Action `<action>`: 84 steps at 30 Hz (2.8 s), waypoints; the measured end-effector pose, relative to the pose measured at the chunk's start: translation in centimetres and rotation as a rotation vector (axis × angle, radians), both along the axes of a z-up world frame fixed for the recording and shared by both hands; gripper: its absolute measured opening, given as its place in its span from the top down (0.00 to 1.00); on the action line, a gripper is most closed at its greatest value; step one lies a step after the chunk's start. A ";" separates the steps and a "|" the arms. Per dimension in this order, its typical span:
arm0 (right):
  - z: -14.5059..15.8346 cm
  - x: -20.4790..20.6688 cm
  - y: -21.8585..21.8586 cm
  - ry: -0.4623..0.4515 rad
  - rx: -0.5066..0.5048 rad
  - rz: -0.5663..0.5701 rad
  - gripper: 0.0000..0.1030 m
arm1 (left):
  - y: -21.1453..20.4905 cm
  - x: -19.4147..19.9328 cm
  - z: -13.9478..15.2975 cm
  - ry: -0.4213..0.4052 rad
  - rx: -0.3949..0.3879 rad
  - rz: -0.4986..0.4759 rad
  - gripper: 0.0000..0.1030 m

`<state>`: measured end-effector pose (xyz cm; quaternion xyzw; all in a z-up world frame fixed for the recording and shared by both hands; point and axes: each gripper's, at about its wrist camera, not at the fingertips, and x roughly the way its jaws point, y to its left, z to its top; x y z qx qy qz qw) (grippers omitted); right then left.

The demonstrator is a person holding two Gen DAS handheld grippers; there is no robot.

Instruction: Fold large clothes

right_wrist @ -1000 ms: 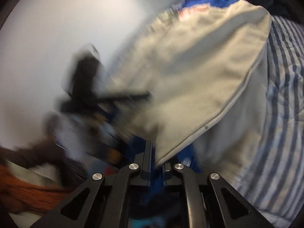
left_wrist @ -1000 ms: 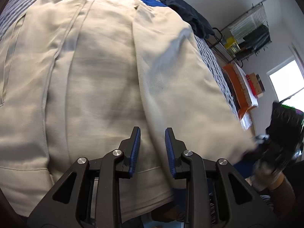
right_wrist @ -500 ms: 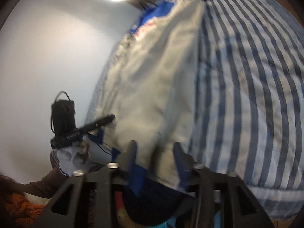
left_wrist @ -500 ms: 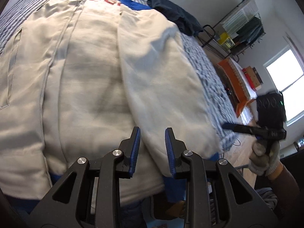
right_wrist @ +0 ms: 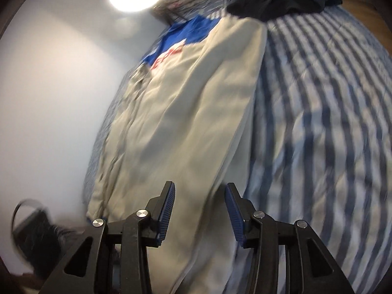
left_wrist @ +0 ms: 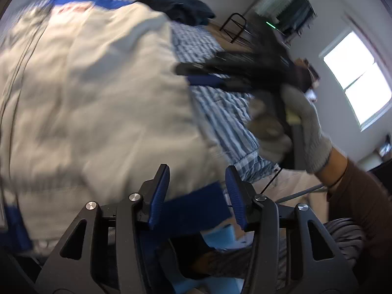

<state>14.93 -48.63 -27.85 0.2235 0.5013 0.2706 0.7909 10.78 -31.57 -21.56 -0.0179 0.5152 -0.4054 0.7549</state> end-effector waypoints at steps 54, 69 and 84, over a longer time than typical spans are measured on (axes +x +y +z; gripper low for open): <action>-0.7 19.2 -6.9 -0.069 0.121 -0.321 0.47 | -4.7 -0.9 -4.0 -0.067 0.139 -0.164 0.78; 2.6 21.8 -0.9 -0.136 -0.244 -0.241 0.63 | -4.0 -1.2 -4.2 -0.051 0.087 -0.185 0.78; 3.4 -2.9 -5.4 -0.033 -0.014 -0.136 0.53 | 4.0 3.6 -1.2 -0.034 0.017 0.010 0.78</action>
